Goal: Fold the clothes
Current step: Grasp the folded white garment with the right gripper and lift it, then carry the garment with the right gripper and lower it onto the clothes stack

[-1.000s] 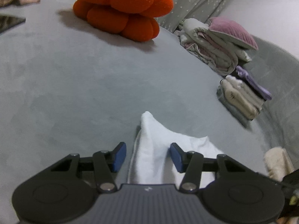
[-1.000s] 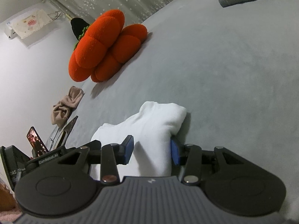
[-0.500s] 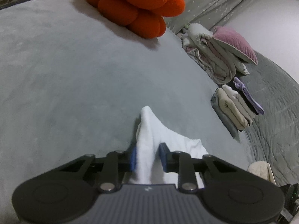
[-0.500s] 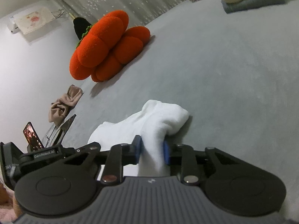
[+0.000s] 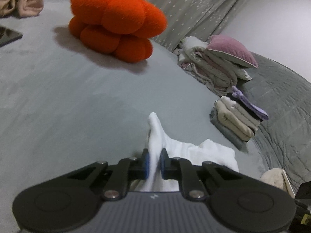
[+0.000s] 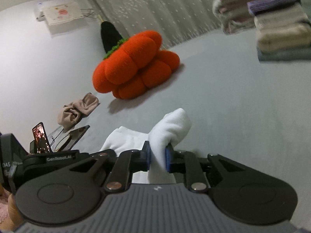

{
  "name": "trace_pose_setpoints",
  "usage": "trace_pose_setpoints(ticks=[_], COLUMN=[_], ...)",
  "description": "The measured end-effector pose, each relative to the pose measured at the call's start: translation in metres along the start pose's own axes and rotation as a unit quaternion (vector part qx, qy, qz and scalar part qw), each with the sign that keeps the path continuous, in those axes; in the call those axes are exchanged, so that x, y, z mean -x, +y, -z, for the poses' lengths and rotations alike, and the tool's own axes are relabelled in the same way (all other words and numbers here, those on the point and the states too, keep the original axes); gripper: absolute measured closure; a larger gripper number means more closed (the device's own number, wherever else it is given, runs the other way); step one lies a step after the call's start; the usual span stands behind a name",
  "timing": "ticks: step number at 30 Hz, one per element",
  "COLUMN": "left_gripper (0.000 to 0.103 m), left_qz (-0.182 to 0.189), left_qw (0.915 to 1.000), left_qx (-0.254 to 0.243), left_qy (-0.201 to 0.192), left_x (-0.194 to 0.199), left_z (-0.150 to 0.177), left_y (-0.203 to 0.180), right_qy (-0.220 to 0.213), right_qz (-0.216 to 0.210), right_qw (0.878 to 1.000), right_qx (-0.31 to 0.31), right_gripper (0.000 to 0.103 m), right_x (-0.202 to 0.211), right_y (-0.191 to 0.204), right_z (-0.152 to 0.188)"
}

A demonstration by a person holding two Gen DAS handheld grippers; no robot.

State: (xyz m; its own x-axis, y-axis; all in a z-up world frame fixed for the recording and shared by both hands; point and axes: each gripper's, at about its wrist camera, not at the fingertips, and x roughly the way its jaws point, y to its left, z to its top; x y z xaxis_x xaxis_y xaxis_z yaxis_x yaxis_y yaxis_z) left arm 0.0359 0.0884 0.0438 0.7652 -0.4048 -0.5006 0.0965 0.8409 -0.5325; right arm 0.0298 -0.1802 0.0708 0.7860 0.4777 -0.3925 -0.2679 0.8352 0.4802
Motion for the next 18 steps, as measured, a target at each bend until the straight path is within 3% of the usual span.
trace_pose_setpoints(ticks=[9, 18], left_gripper=[0.093, 0.093], left_qz=[0.028, 0.076], left_qw=[0.9987, 0.9928], left_qx=[-0.026, -0.073], left_qy=[-0.033, -0.056], left_x=[-0.021, -0.071], left_z=[-0.048, -0.098], left_y=[-0.06, -0.147], right_qy=[-0.049, -0.107], right_qz=[0.003, 0.032], right_qw=[0.999, 0.994], right_qx=[-0.015, 0.0], right_gripper=[0.085, 0.084], right_x=[0.018, 0.038], right_y=[-0.028, -0.064], right_z=[-0.065, -0.148])
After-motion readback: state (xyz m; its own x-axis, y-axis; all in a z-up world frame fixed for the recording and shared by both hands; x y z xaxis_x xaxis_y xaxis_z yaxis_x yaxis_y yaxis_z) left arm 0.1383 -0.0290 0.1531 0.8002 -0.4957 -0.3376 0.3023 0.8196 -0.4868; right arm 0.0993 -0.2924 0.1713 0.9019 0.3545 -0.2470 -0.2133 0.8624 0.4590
